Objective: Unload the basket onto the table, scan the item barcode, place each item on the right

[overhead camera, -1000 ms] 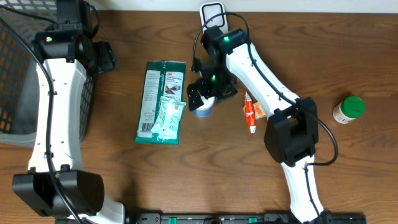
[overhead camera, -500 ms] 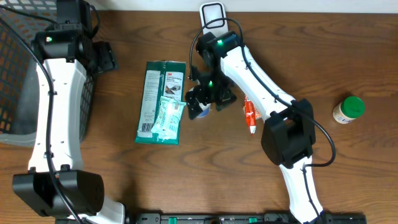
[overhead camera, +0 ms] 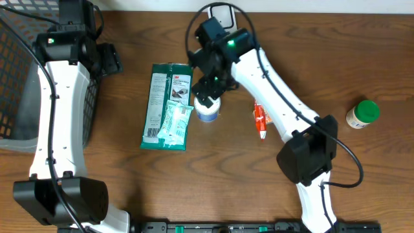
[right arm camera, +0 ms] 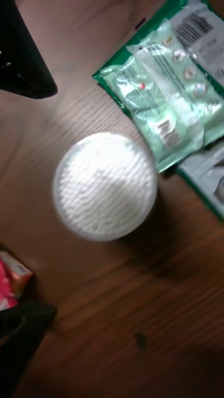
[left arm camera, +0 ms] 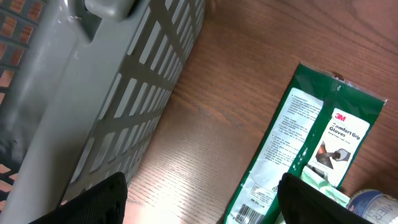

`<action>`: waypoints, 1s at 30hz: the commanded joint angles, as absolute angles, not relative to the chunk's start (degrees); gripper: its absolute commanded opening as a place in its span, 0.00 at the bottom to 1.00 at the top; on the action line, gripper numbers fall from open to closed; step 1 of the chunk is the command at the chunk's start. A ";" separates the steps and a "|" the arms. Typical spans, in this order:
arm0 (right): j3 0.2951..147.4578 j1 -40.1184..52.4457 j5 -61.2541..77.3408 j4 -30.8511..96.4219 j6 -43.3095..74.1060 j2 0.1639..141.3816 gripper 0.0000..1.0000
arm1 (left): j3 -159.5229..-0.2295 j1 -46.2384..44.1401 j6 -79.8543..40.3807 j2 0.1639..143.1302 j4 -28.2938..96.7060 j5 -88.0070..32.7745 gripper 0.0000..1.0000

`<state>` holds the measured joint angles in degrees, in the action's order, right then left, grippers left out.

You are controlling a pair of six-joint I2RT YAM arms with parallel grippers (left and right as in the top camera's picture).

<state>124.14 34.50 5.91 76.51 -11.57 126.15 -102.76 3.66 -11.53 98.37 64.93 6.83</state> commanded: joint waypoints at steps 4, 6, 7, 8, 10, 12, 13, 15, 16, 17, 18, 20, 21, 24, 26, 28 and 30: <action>118.13 37.95 3.18 70.61 -20.05 126.04 0.99 | -102.43 4.23 -10.57 99.02 65.04 8.38 0.78; 115.66 38.44 0.49 67.94 -20.05 126.04 0.99 | -102.43 4.23 -10.57 99.02 65.04 8.38 0.78; 114.15 38.68 -1.02 66.30 -20.36 126.04 0.99 | -102.43 4.23 -10.57 99.02 65.04 8.38 0.78; 112.97 38.79 -2.24 64.97 -20.45 126.04 0.99 | -102.43 4.23 -10.57 99.02 65.04 8.38 0.78; 110.02 38.92 -4.47 61.14 -20.45 126.04 0.99 | -102.43 4.23 -10.57 99.02 65.04 8.38 0.78; 107.53 38.96 -4.62 57.84 -21.21 126.04 0.99 | -102.43 4.23 -10.57 99.02 65.04 8.38 0.78; 106.21 38.96 -4.58 56.12 -21.32 126.04 0.99 | -102.43 4.23 -10.57 99.02 65.04 8.38 0.78; 104.75 38.96 -4.43 54.35 -21.32 126.04 0.99 | -102.43 4.23 -10.57 99.02 65.04 8.38 0.78; 104.31 38.98 -4.43 53.89 -21.30 126.04 0.99 | -102.43 4.23 -10.57 99.02 65.04 8.38 0.78; 103.94 39.03 -4.40 53.56 -21.30 126.04 0.99 | -102.43 4.23 -10.57 99.02 65.04 8.38 0.78; 103.81 39.07 -4.38 53.49 -21.28 126.04 0.99 | -102.43 4.23 -10.57 99.02 65.04 8.38 0.78; 103.81 39.11 -3.62 53.52 -21.28 126.04 0.99 | -102.43 4.23 -10.57 99.02 65.04 8.38 0.78; 103.81 39.11 -3.09 53.52 -21.28 126.04 0.98 | -102.43 4.23 -10.57 99.02 65.04 8.38 0.78; 103.81 39.09 -2.50 53.95 -21.26 126.04 0.93 | -102.43 4.23 -10.57 99.02 65.04 8.38 0.78; 103.83 39.09 -2.48 54.59 -21.26 125.99 0.91 | -102.43 4.23 -10.57 99.02 65.04 8.38 0.78; 104.01 39.11 -2.50 55.02 -20.97 125.89 0.82 | -102.43 4.23 -10.57 99.02 65.04 8.38 0.78; 104.25 39.09 -2.50 55.57 -20.56 125.71 0.79 | -102.43 4.23 -10.57 99.02 65.04 8.38 0.78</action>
